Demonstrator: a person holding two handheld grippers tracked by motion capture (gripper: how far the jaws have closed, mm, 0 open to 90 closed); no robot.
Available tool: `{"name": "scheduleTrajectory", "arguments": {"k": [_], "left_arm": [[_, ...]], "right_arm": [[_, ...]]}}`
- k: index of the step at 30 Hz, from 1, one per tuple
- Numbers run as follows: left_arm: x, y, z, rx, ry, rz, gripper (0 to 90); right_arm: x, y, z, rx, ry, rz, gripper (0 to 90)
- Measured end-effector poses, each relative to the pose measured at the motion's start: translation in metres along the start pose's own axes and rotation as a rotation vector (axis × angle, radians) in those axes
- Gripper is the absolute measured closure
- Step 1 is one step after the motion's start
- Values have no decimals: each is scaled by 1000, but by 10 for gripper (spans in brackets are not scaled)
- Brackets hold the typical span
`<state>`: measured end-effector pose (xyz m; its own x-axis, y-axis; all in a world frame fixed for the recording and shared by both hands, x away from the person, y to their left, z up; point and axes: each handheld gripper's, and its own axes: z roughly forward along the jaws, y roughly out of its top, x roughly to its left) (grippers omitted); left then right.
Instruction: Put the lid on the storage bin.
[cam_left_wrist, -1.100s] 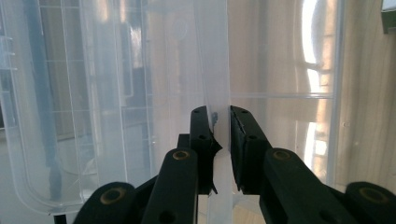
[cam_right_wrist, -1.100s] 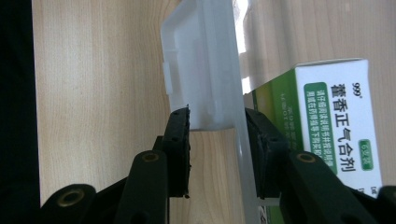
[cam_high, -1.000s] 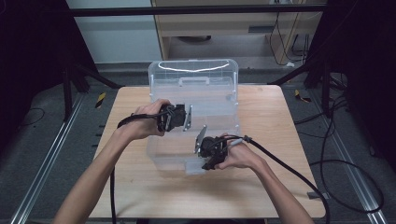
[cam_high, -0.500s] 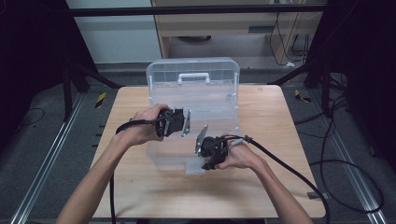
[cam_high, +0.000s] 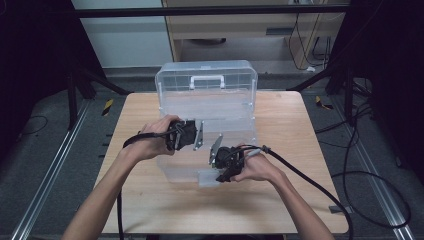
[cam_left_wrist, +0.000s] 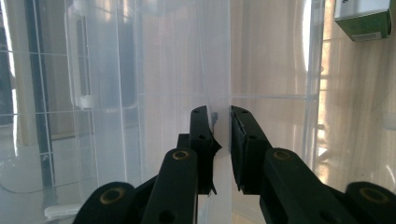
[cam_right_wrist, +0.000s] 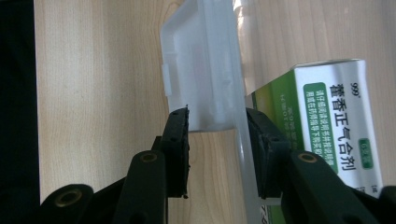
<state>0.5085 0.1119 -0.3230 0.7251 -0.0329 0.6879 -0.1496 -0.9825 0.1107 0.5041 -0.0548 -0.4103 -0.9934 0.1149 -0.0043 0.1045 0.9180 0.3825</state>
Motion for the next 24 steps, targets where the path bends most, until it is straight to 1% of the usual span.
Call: {"name": "scheduleTrajectory", "arguments": {"k": [1, 6, 8, 14, 15, 17, 21, 24], "left_arm": [[0, 0, 0, 0, 0, -2, 792], [-3, 1, -1, 6, 0, -4, 791], [-4, 1, -2, 12, -8, -3, 791], [-8, 1, -3, 4, -11, -8, 790], [-8, 0, -3, -7, -10, -10, 790], [-10, 0, -4, -2, -17, -11, 790], [-12, 0, -4, -15, -18, -9, 789], [-14, 0, -5, -10, -25, -7, 788]], "right_arm": [[1, 0, 0, 0, 0, 9, 629], [2, 0, 0, -2, -7, 5, 620], [2, 0, 0, -8, -12, 5, 619], [3, 0, 0, -8, -18, 5, 614], [3, 0, 1, -10, -25, 7, 614], [3, 0, 0, -7, -19, 4, 613], [4, -1, 0, -10, -31, -3, 610], [4, -1, 0, -13, -33, -1, 608]]}}
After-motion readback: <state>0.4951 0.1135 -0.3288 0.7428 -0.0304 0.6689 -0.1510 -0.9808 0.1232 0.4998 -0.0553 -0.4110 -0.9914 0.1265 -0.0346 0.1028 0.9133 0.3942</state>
